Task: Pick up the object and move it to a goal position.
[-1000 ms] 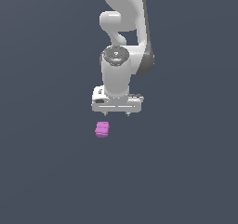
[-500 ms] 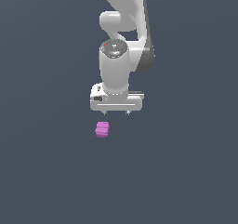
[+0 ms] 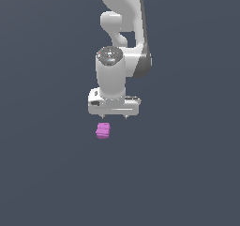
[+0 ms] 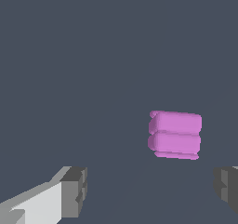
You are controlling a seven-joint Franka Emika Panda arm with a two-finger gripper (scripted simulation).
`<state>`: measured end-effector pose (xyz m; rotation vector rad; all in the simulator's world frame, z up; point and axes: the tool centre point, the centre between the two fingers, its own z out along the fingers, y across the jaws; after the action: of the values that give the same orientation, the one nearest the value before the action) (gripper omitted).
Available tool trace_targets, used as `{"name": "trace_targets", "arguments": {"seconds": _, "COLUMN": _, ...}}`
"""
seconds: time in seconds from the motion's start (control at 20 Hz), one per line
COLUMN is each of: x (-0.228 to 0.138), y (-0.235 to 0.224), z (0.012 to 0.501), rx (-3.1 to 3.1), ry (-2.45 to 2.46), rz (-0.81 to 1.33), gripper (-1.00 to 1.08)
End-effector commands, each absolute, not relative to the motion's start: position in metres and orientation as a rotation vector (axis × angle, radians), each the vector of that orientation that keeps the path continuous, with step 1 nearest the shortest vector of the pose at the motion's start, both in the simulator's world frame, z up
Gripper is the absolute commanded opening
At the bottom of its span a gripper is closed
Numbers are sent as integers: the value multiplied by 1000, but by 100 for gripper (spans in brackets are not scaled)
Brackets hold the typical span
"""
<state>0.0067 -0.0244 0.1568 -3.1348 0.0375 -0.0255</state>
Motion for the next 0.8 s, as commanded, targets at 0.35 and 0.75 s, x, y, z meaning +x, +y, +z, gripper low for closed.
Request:
{"name": "trace_targets", "arguments": {"seconds": 0.35, "x": 11, "y": -72, "z": 104, "rx": -3137, "ry": 127, "rz": -5, "gripper": 100}}
{"name": "trace_targets", "arguments": {"seconds": 0.75, "x": 10, "y": -84, "z": 91, "rx": -3138, "ry": 149, "rz": 1, "gripper": 100}}
